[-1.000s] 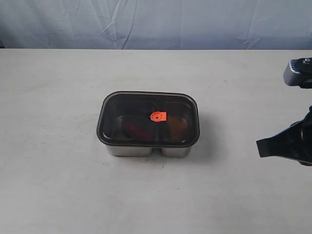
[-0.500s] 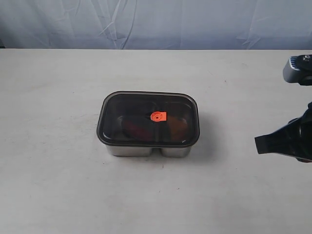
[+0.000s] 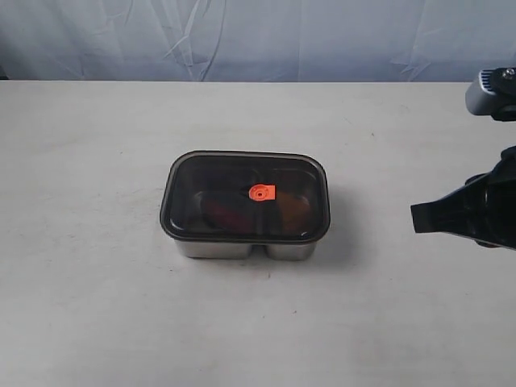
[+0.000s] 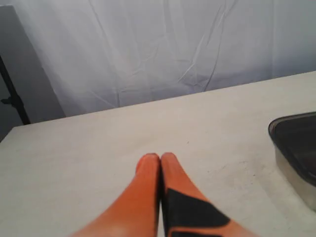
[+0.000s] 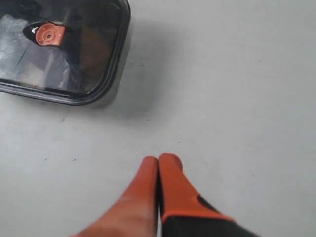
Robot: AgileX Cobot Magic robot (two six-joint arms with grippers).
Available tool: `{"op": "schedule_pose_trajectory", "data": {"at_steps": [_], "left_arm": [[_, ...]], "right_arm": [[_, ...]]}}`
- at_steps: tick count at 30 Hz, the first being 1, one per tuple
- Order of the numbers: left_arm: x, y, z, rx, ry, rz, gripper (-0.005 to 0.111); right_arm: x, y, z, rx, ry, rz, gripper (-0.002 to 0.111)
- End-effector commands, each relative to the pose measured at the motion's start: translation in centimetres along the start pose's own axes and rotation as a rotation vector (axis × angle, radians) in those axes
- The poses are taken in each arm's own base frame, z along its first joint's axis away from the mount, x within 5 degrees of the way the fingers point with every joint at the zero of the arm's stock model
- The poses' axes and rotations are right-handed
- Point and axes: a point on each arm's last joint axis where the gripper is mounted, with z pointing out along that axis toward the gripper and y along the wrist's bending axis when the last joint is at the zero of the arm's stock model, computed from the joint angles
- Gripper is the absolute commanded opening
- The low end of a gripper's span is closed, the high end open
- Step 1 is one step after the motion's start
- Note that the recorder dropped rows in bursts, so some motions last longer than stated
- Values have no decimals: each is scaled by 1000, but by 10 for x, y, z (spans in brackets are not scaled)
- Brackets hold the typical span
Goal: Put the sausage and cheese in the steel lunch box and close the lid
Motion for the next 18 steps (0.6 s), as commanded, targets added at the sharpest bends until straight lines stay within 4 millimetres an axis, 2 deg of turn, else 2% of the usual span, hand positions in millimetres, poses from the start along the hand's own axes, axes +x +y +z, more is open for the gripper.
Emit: {"op": "schedule_pose_trajectory", "data": {"at_steps": [1, 4, 7, 11, 13, 16, 18], "left_arm": [[11, 2, 4, -38, 22, -31, 0], [18, 3, 6, -54, 37, -90, 0], [26, 2, 8, -52, 83, -94, 0], [32, 1, 10, -46, 92, -99, 0], [34, 0, 11, -44, 98, -96, 0], [41, -2, 13, -26, 115, -42, 0], [49, -3, 15, -20, 134, -8, 0]], "right_arm": [[0, 0, -2, -8, -20, -2, -1], [3, -1, -22, -48, -102, 23, -1], [8, -6, -51, -89, -244, 36, -1], [25, -21, -96, -111, -473, 110, -1], [34, -27, -111, -90, -559, 149, -1], [48, -34, -128, -49, -659, 209, -1], [59, -37, -128, -7, -689, 215, -1]]}}
